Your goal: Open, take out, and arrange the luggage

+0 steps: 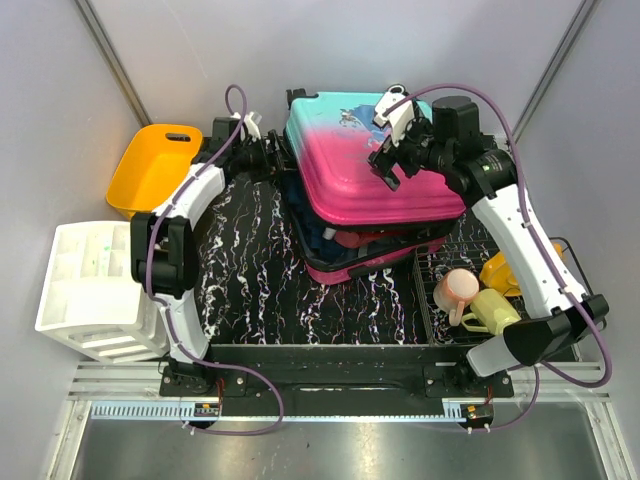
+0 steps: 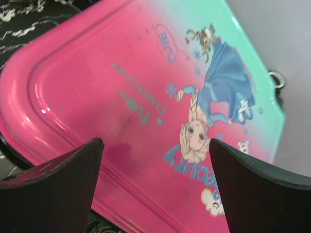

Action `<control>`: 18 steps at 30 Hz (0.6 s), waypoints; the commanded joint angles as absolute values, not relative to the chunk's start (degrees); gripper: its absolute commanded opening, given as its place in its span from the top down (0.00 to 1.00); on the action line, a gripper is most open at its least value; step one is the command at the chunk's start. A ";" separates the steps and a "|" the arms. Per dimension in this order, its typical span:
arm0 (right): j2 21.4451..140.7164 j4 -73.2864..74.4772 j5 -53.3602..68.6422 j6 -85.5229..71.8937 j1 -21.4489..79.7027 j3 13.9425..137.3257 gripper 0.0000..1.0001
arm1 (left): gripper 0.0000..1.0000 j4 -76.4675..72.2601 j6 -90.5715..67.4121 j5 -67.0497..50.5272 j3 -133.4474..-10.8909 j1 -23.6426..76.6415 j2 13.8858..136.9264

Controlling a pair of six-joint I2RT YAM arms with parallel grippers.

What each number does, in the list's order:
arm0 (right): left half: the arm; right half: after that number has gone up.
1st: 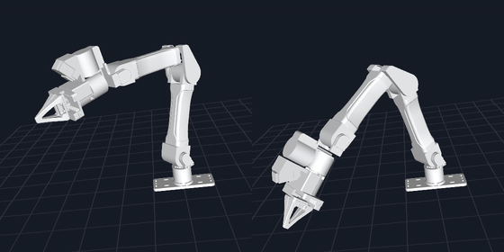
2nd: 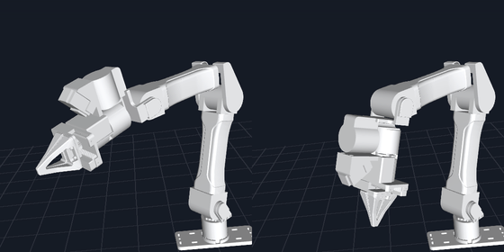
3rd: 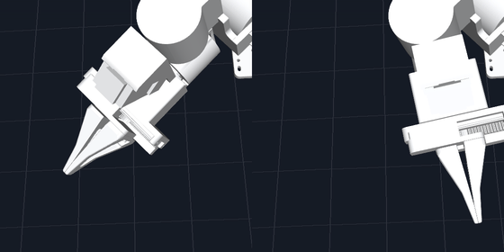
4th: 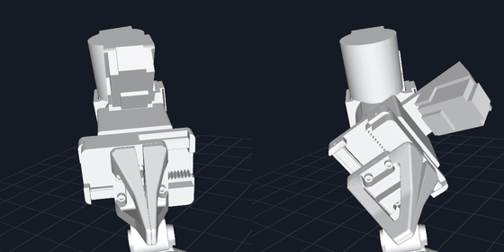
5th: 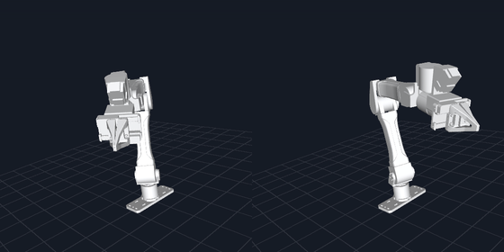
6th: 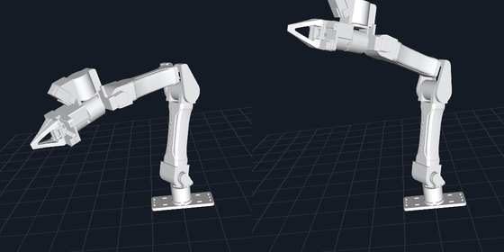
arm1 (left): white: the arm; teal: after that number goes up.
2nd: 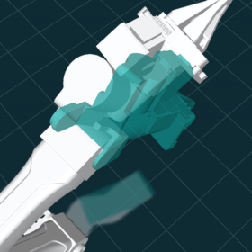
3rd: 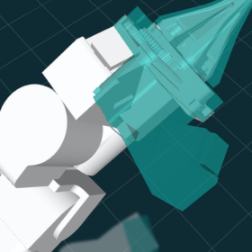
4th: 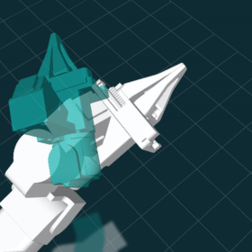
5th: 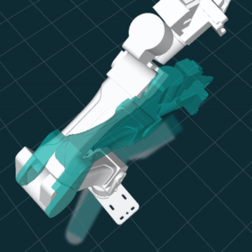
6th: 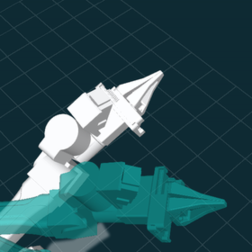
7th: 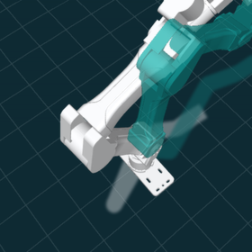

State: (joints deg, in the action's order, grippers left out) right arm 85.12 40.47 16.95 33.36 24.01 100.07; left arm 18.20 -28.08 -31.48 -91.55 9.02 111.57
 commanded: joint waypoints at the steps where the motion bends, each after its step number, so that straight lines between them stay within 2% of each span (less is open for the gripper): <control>1: 84.73 39.99 14.24 35.59 27.05 107.04 0.00 | 0.18 14.41 -27.60 -33.93 -98.77 12.39 106.52; 6: 85.87 39.47 6.87 43.58 34.26 109.60 0.00 | 0.18 16.34 -27.86 -33.13 -106.41 14.24 108.89; 14: 81.65 27.18 -7.63 59.22 47.88 99.50 0.00 | 0.18 16.79 -29.18 -32.17 -112.50 16.61 111.53; 18: 82.00 23.92 -11.59 64.58 49.83 96.34 0.00 | 0.18 16.79 -29.18 -31.90 -113.73 17.23 112.15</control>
